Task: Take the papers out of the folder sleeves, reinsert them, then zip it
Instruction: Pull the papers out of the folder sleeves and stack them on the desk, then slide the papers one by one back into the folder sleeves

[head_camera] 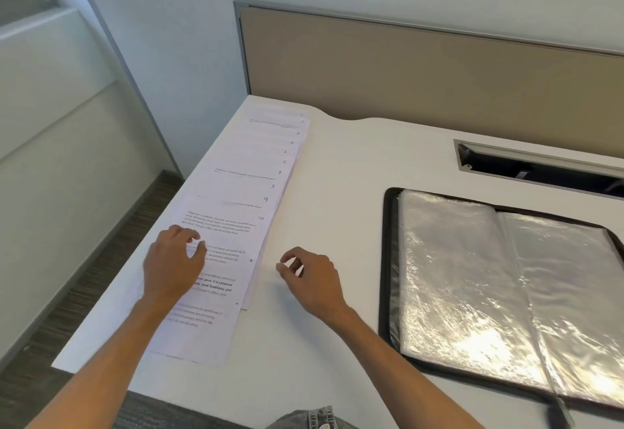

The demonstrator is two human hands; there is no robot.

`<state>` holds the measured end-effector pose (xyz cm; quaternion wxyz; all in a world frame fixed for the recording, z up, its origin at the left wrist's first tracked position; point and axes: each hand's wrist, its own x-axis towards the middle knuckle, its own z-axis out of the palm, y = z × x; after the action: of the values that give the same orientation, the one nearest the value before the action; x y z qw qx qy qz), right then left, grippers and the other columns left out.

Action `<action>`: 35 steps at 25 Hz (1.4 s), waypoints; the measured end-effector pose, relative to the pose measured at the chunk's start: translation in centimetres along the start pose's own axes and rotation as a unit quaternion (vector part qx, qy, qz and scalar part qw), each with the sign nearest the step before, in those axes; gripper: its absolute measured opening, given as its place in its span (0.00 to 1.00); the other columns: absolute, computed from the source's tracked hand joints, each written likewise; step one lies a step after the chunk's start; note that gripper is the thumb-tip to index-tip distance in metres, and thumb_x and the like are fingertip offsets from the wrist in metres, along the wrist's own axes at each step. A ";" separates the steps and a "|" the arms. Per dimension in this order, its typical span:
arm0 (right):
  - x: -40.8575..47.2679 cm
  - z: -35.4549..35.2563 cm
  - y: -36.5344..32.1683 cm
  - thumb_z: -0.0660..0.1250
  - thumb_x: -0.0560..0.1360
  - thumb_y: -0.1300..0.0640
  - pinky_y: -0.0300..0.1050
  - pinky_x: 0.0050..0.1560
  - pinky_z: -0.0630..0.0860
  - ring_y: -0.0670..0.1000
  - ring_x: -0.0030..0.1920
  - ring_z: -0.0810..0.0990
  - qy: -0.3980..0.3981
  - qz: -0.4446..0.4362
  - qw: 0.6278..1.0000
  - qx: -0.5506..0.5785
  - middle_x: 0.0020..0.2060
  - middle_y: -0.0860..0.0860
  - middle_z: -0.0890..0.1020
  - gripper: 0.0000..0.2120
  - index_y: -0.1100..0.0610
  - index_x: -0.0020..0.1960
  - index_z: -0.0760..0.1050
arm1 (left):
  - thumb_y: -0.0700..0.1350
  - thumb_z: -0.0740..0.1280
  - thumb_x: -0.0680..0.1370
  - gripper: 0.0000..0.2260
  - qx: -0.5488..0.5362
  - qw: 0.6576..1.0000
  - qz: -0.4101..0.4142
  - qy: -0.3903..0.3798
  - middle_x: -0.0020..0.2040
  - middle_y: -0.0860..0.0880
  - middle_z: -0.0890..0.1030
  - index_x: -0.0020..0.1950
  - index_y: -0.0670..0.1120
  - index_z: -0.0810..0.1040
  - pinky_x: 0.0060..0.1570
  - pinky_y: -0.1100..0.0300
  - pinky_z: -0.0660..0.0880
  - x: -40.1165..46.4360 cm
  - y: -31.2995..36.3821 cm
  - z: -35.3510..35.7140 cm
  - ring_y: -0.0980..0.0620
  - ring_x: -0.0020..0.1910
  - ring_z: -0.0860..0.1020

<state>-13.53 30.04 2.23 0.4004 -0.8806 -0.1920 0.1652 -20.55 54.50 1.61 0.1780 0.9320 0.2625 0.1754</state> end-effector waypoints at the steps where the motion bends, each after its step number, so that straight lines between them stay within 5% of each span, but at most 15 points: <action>1: -0.3 -1.0 0.6 0.66 0.77 0.45 0.41 0.43 0.76 0.43 0.35 0.79 0.004 0.002 1.000 0.006 0.39 0.42 0.82 0.08 0.47 0.52 0.78 | 0.44 0.70 0.76 0.06 -0.010 1.000 0.014 -0.003 0.50 0.45 0.81 0.50 0.43 0.81 0.46 0.48 0.75 -0.3 1.5 0.7 0.44 0.49 0.78; 5: -2.0 -5.7 4.2 0.67 0.76 0.45 0.34 0.39 0.73 0.40 0.35 0.79 0.047 0.015 0.999 0.016 0.39 0.40 0.81 0.07 0.45 0.51 0.79 | 0.44 0.71 0.75 0.04 -0.066 0.996 0.046 -0.038 0.45 0.51 0.80 0.48 0.45 0.81 0.45 0.52 0.73 -2.1 8.4 3.8 0.47 0.46 0.77; 9: -4.3 -11.2 10.1 0.68 0.76 0.48 0.40 0.46 0.78 0.40 0.41 0.80 0.120 0.053 0.991 0.025 0.41 0.39 0.82 0.06 0.46 0.51 0.79 | 0.53 0.67 0.77 0.14 -0.062 0.989 0.076 -0.111 0.53 0.50 0.79 0.53 0.44 0.82 0.53 0.53 0.70 -5.8 15.7 7.9 0.46 0.54 0.77; 12: -6.7 -15.7 16.2 0.66 0.77 0.45 0.46 0.61 0.74 0.44 0.59 0.76 0.164 0.094 0.980 -0.060 0.61 0.43 0.78 0.17 0.48 0.64 0.74 | 0.64 0.58 0.78 0.27 -0.004 0.981 0.086 -0.175 0.62 0.47 0.76 0.62 0.44 0.79 0.59 0.51 0.69 -8.9 20.7 10.8 0.46 0.60 0.74; 14: -8.6 -18.3 20.0 0.63 0.77 0.41 0.52 0.71 0.66 0.51 0.72 0.66 0.185 0.131 0.962 -0.150 0.73 0.49 0.67 0.27 0.52 0.72 0.67 | 0.69 0.50 0.75 0.35 0.021 0.977 0.092 -0.192 0.64 0.47 0.73 0.65 0.44 0.76 0.61 0.50 0.67 -10.5 23.8 12.0 0.46 0.63 0.71; 18: -12.5 -22.1 24.8 0.55 0.77 0.32 0.57 0.76 0.56 0.55 0.78 0.52 0.162 0.163 0.961 -0.155 0.79 0.54 0.54 0.41 0.56 0.79 0.52 | 0.65 0.60 0.77 0.30 -0.038 0.972 -0.024 -0.230 0.70 0.47 0.62 0.70 0.45 0.68 0.69 0.47 0.55 -13.0 29.4 14.0 0.46 0.71 0.58; 21: -13.6 -23.3 25.6 0.58 0.74 0.29 0.54 0.77 0.54 0.52 0.79 0.52 0.133 0.161 0.978 -0.024 0.80 0.49 0.52 0.44 0.52 0.80 0.48 | 0.57 0.68 0.75 0.29 -0.126 0.953 -0.165 -0.219 0.70 0.45 0.60 0.69 0.43 0.65 0.68 0.47 0.57 -13.2 32.6 14.0 0.44 0.70 0.58; 25: -13.1 -24.4 25.7 0.60 0.69 0.24 0.57 0.73 0.64 0.53 0.74 0.65 0.133 0.150 0.978 0.047 0.76 0.48 0.63 0.46 0.49 0.78 0.56 | 0.38 0.73 0.72 0.22 -0.317 0.884 -0.296 -0.172 0.61 0.39 0.74 0.64 0.41 0.70 0.48 0.54 0.71 -10.3 33.4 13.3 0.43 0.56 0.74; 28: -12.8 -26.4 26.2 0.62 0.72 0.29 0.54 0.71 0.66 0.52 0.73 0.67 0.102 0.142 0.984 0.022 0.74 0.48 0.67 0.41 0.51 0.76 0.60 | 0.34 0.73 0.70 0.21 -0.338 0.892 -0.263 -0.147 0.56 0.38 0.80 0.61 0.42 0.74 0.41 0.55 0.75 -8.8 34.1 11.0 0.44 0.46 0.78; 32: -12.8 -30.3 25.6 0.65 0.75 0.36 0.48 0.64 0.73 0.48 0.64 0.76 0.133 0.118 0.981 0.081 0.67 0.48 0.75 0.31 0.50 0.73 0.67 | 0.39 0.74 0.73 0.14 -0.320 0.925 -0.138 -0.149 0.48 0.43 0.83 0.57 0.46 0.78 0.45 0.56 0.77 -7.4 38.7 5.8 0.46 0.46 0.81; 35: -13.1 -33.4 22.5 0.62 0.77 0.37 0.34 0.53 0.74 0.41 0.53 0.78 0.126 0.056 0.980 0.145 0.58 0.45 0.78 0.25 0.49 0.69 0.70 | 0.43 0.71 0.76 0.11 -0.327 0.931 -0.049 -0.157 0.46 0.48 0.83 0.58 0.50 0.78 0.44 0.59 0.77 -8.3 43.7 2.3 0.50 0.45 0.81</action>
<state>-5.49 -11.21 7.66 0.5346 -0.8366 -0.0640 0.1012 -7.56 14.47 16.13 0.5205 0.8236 0.2047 0.0943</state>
